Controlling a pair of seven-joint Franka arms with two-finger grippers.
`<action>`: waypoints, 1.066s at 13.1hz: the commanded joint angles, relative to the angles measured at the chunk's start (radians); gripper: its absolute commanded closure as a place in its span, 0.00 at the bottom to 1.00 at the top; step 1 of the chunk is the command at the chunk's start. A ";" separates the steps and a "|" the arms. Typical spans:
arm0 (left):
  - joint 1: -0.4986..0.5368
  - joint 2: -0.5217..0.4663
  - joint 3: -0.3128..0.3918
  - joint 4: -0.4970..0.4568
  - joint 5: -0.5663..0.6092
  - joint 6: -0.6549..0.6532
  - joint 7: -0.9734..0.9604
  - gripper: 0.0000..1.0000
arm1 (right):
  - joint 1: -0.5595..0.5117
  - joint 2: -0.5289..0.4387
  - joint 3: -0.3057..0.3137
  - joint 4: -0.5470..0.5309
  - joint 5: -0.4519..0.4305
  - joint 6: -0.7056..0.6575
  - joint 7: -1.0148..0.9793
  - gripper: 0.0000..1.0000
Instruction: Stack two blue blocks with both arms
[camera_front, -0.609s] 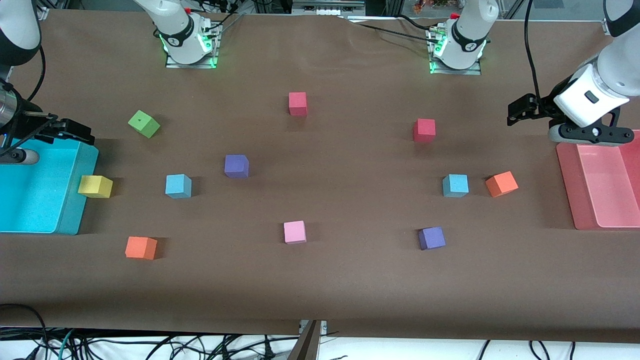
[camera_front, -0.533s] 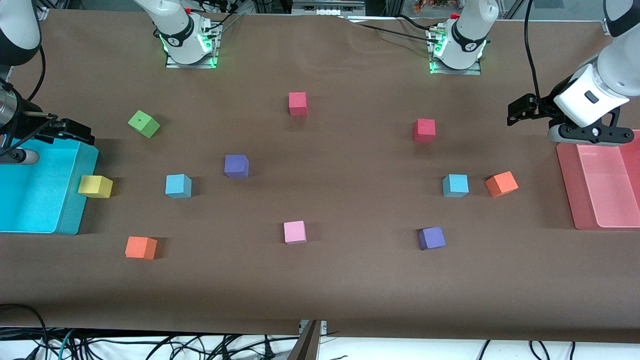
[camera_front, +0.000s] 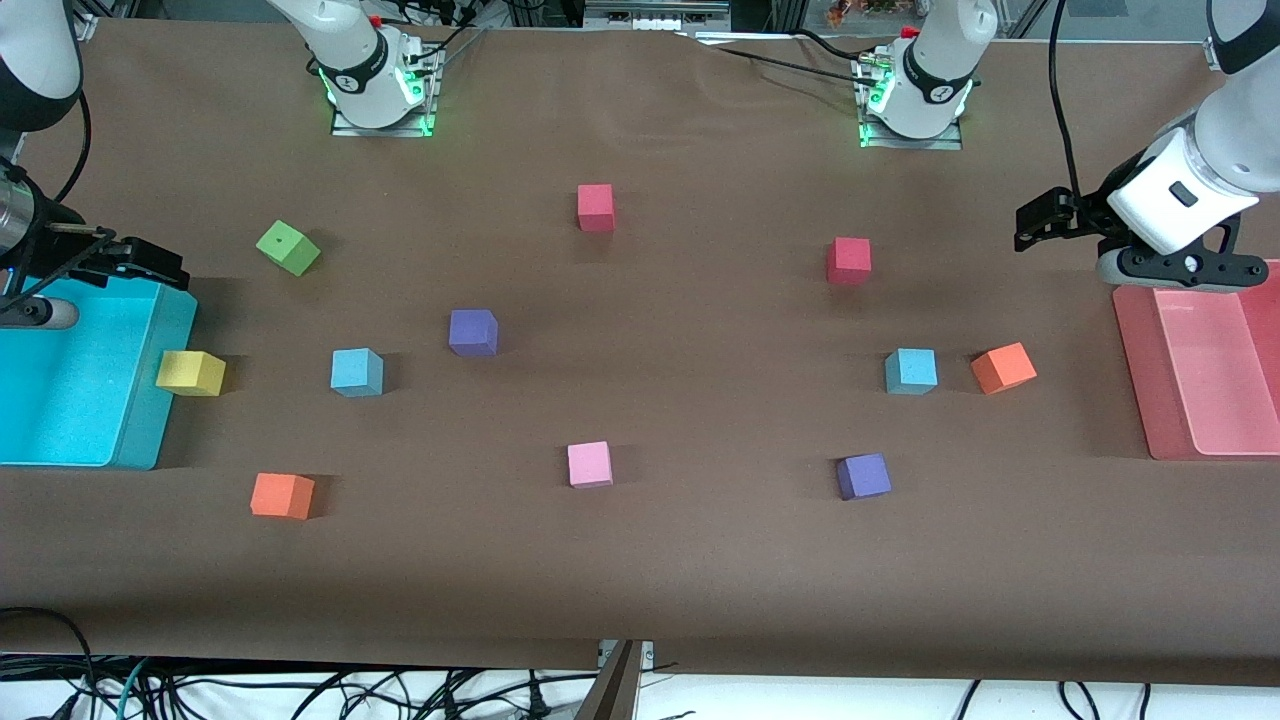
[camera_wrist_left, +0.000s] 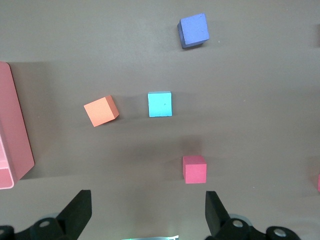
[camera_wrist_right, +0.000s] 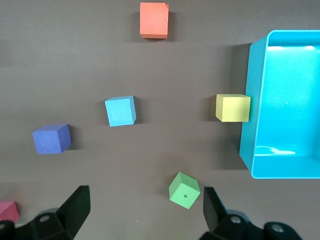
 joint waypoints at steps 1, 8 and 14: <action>0.005 -0.007 -0.007 0.000 0.002 -0.011 -0.006 0.00 | -0.003 -0.013 0.006 -0.010 -0.010 -0.006 0.008 0.00; 0.003 -0.010 -0.012 0.003 0.002 -0.014 -0.006 0.00 | -0.003 -0.013 0.006 -0.010 -0.010 -0.006 0.008 0.00; -0.003 -0.015 -0.018 0.003 0.002 -0.014 -0.006 0.00 | -0.003 -0.013 0.006 -0.010 -0.010 -0.006 0.008 0.00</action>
